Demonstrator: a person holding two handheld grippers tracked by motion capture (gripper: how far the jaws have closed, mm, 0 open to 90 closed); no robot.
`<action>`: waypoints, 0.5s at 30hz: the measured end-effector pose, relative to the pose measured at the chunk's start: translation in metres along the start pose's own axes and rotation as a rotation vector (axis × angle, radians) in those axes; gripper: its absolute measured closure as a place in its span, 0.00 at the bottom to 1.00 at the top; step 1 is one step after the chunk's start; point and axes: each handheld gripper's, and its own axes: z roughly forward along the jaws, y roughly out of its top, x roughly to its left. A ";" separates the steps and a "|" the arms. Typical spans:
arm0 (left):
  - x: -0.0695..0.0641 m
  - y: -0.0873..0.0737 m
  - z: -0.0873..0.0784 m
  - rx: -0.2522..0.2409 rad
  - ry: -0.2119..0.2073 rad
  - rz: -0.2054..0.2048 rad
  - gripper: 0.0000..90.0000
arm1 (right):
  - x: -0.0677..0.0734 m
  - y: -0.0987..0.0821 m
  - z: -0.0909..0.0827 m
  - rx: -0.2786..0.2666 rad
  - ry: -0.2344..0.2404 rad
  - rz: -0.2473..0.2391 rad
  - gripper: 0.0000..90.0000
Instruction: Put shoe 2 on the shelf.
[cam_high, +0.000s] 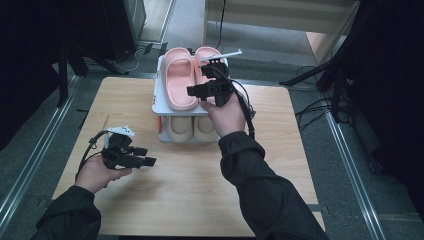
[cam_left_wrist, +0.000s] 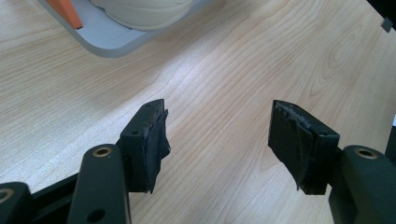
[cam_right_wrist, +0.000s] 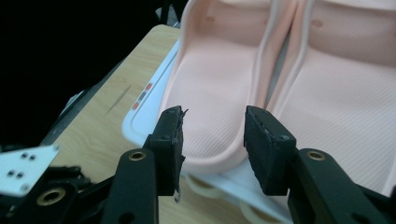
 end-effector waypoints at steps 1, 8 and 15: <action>0.000 0.000 0.000 -0.001 -0.003 -0.002 0.41 | 0.001 -0.003 -0.002 -0.001 0.013 0.002 0.64; 0.004 -0.001 -0.003 -0.007 0.010 -0.011 0.41 | 0.005 -0.031 -0.015 0.001 0.073 -0.028 0.64; 0.005 -0.001 -0.003 -0.007 0.016 -0.016 0.41 | -0.001 -0.062 -0.020 0.018 0.119 -0.059 0.63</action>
